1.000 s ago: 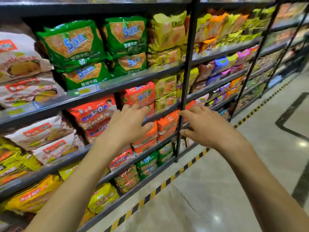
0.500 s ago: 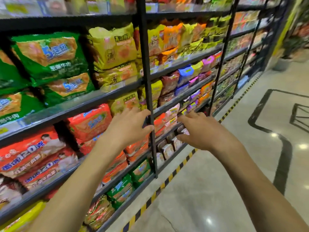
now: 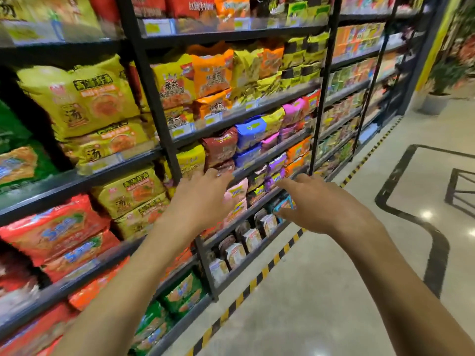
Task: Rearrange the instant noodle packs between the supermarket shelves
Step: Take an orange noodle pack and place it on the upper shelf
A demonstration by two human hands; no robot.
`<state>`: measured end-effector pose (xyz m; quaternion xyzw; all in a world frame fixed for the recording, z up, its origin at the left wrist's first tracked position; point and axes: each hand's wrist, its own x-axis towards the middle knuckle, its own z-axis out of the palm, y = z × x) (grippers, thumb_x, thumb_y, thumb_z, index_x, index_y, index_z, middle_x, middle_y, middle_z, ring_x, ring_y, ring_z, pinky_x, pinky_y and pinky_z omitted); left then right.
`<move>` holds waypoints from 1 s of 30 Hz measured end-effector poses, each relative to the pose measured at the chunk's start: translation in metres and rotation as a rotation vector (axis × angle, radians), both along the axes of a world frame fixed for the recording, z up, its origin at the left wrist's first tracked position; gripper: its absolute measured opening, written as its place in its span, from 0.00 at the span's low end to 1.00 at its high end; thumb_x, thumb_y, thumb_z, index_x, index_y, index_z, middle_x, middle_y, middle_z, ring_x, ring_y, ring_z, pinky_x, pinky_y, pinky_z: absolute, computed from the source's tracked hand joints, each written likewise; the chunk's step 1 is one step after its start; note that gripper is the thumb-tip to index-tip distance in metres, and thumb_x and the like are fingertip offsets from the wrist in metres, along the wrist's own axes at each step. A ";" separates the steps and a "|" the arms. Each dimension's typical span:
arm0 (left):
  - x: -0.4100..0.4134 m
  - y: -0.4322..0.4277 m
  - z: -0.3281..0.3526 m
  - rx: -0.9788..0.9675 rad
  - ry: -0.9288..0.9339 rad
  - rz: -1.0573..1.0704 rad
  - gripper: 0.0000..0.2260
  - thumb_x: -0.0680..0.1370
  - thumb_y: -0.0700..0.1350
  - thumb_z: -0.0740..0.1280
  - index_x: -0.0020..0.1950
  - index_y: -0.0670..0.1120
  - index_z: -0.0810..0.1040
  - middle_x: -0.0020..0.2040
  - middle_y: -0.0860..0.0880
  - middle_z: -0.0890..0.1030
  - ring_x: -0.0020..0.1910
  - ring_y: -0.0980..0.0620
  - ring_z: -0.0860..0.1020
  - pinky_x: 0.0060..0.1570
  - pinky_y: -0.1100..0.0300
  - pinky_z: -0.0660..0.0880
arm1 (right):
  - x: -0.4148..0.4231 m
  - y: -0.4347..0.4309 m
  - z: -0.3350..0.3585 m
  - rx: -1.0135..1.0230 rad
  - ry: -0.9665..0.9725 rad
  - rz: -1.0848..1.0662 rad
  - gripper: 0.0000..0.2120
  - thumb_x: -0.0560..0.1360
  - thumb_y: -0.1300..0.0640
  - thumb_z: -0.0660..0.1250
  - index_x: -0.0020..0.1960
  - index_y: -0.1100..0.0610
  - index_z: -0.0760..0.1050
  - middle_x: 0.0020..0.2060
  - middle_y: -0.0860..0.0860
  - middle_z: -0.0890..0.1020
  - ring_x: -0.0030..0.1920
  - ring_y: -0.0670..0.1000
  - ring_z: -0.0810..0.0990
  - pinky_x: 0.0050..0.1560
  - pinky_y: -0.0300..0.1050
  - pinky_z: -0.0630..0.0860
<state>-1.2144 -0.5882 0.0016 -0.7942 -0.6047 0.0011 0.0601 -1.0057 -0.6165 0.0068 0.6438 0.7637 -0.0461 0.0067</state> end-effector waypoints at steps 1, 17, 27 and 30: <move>0.015 0.006 0.000 -0.004 -0.002 0.008 0.23 0.83 0.61 0.58 0.76 0.53 0.67 0.73 0.47 0.72 0.71 0.41 0.70 0.64 0.42 0.73 | 0.015 0.006 0.000 -0.007 0.003 0.014 0.31 0.81 0.41 0.60 0.80 0.46 0.54 0.75 0.54 0.65 0.75 0.60 0.62 0.70 0.61 0.67; 0.232 0.117 -0.013 -0.057 0.038 0.002 0.26 0.83 0.62 0.58 0.80 0.55 0.61 0.76 0.45 0.69 0.74 0.39 0.67 0.67 0.42 0.67 | 0.223 0.107 -0.015 -0.003 -0.067 -0.046 0.30 0.81 0.42 0.60 0.79 0.48 0.55 0.74 0.55 0.66 0.74 0.60 0.63 0.70 0.58 0.66; 0.313 0.242 0.001 0.032 0.021 0.004 0.27 0.82 0.63 0.57 0.79 0.54 0.62 0.75 0.45 0.69 0.74 0.39 0.66 0.67 0.40 0.68 | 0.305 0.231 0.007 0.058 -0.122 -0.027 0.28 0.80 0.43 0.63 0.77 0.48 0.60 0.71 0.55 0.69 0.72 0.59 0.65 0.69 0.60 0.67; 0.336 0.288 0.018 0.064 -0.015 0.024 0.27 0.82 0.64 0.58 0.79 0.55 0.62 0.75 0.46 0.70 0.74 0.40 0.67 0.65 0.41 0.70 | 0.331 0.283 0.021 0.074 -0.141 -0.027 0.28 0.80 0.43 0.63 0.76 0.49 0.60 0.71 0.55 0.70 0.71 0.60 0.67 0.67 0.59 0.69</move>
